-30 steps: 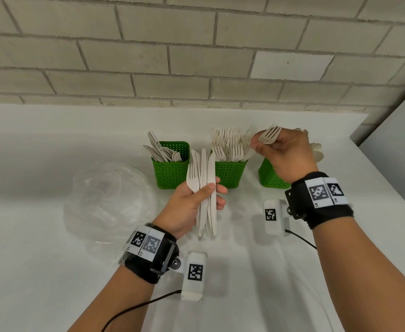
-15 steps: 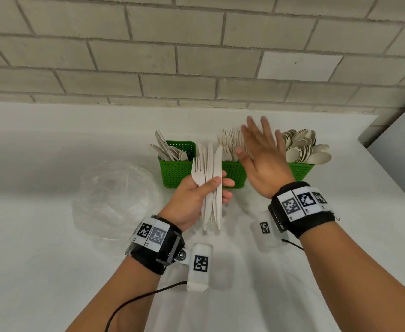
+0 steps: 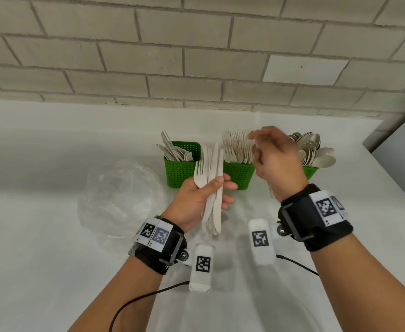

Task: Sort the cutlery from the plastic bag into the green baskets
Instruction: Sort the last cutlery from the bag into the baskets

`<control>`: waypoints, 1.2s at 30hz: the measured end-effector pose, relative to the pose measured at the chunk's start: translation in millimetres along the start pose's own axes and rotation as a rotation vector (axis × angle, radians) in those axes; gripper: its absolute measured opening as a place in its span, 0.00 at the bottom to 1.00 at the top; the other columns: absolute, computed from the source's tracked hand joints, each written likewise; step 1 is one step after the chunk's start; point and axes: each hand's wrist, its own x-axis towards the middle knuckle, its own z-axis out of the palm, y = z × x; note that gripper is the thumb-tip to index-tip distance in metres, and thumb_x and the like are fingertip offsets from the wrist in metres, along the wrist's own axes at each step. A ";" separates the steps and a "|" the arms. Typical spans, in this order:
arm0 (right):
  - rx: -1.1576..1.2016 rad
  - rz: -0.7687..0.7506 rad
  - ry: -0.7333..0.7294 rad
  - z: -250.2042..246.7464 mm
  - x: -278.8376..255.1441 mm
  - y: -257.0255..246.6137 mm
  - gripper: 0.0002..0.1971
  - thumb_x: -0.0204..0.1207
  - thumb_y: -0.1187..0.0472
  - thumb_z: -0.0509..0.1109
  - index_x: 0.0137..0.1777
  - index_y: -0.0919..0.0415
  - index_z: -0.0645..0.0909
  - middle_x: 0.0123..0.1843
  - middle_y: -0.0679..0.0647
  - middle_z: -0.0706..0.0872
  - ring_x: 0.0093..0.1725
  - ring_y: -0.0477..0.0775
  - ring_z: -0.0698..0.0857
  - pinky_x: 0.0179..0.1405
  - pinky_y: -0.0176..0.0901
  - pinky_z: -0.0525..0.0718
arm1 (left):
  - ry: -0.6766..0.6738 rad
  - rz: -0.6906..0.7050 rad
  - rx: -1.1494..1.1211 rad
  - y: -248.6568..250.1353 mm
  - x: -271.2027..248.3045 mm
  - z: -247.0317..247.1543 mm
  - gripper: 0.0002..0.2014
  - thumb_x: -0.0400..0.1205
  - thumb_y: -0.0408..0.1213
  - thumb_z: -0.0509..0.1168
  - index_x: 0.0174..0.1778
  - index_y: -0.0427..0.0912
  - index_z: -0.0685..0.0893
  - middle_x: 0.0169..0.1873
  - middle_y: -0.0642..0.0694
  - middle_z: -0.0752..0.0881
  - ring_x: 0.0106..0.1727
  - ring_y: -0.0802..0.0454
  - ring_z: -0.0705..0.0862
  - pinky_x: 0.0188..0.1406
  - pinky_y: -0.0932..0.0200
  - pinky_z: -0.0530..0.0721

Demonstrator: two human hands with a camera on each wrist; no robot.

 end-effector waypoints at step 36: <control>-0.194 -0.011 -0.138 15.8 -2.4 10.8 0.11 0.76 0.60 0.76 0.37 0.68 0.86 0.31 0.49 0.88 0.32 0.46 0.85 0.35 0.37 0.82 | 0.046 0.056 0.192 3.7 -10.9 -9.9 0.11 0.78 0.43 0.70 0.42 0.37 0.85 0.29 0.44 0.87 0.16 0.54 0.74 0.14 0.65 0.69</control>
